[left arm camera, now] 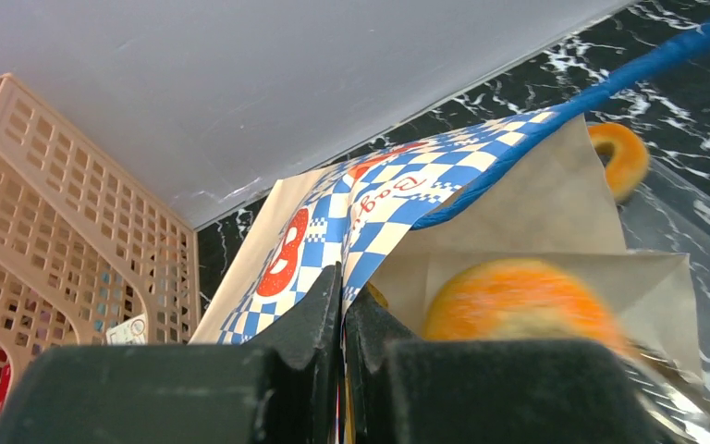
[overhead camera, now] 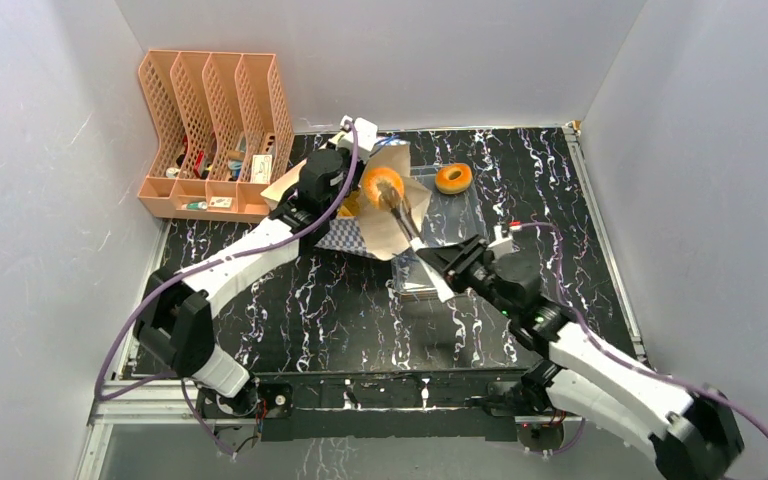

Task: Take the fake bread out of the paper bag
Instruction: Pick up the fake bread from the paper bag.

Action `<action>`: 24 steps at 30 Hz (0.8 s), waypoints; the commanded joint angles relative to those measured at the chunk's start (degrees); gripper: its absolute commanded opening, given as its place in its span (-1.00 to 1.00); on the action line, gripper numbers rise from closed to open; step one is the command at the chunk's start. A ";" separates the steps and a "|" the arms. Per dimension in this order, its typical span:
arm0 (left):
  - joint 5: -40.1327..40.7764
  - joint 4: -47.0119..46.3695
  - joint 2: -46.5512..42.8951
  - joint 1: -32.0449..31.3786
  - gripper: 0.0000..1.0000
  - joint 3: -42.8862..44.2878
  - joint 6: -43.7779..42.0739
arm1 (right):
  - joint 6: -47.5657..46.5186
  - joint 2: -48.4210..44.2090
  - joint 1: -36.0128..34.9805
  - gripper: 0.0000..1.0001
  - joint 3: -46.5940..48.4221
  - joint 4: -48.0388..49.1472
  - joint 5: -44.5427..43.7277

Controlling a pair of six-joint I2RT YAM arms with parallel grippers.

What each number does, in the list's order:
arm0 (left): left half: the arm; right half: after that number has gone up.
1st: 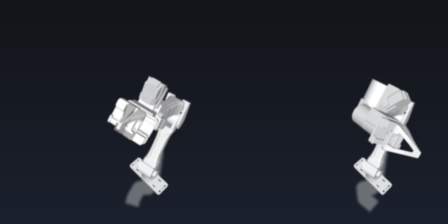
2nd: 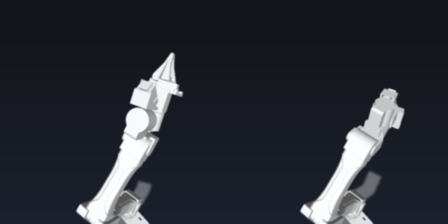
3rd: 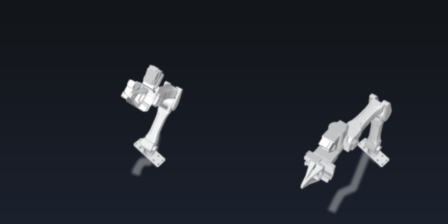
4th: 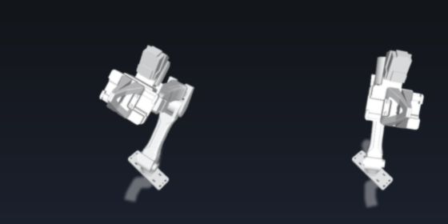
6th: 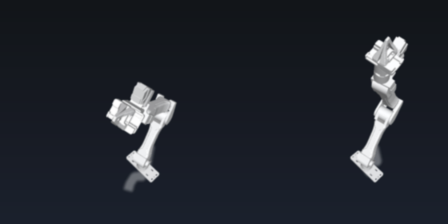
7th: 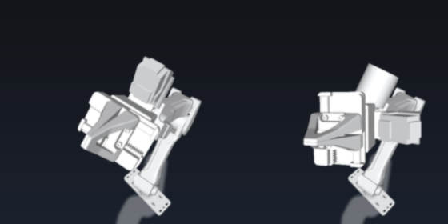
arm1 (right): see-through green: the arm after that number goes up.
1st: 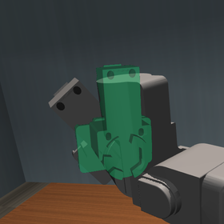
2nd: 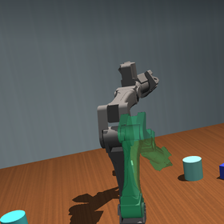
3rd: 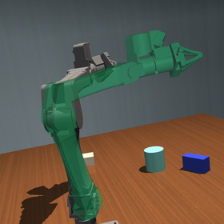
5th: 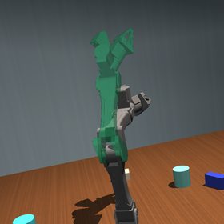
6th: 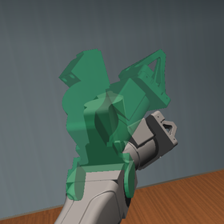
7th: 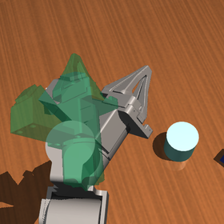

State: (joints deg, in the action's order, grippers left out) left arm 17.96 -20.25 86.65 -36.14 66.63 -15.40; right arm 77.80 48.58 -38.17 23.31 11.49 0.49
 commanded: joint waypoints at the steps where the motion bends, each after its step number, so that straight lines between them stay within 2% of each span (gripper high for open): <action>1: 8.38 2.55 2.97 0.12 -1.00 4.48 1.33 | -6.93 -13.82 0.18 -1.00 3.63 -13.39 -0.46; 5: 9.76 3.05 3.67 0.17 -1.00 5.61 1.37 | -8.85 -19.07 0.18 -1.00 7.16 -21.10 -0.36; 13: 11.45 3.73 3.22 0.19 -1.00 6.32 1.00 | -9.91 -26.02 0.14 -1.00 11.06 -28.18 -4.72; 24: 10.68 3.65 1.88 0.19 -1.00 5.63 0.54 | -12.72 -30.20 0.12 -1.00 14.73 -35.09 -18.54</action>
State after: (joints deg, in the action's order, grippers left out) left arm 27.49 -17.78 91.15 -36.14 71.16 -15.00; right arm 66.65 19.09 -38.13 34.79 -25.58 -10.09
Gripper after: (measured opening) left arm 0.017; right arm 0.297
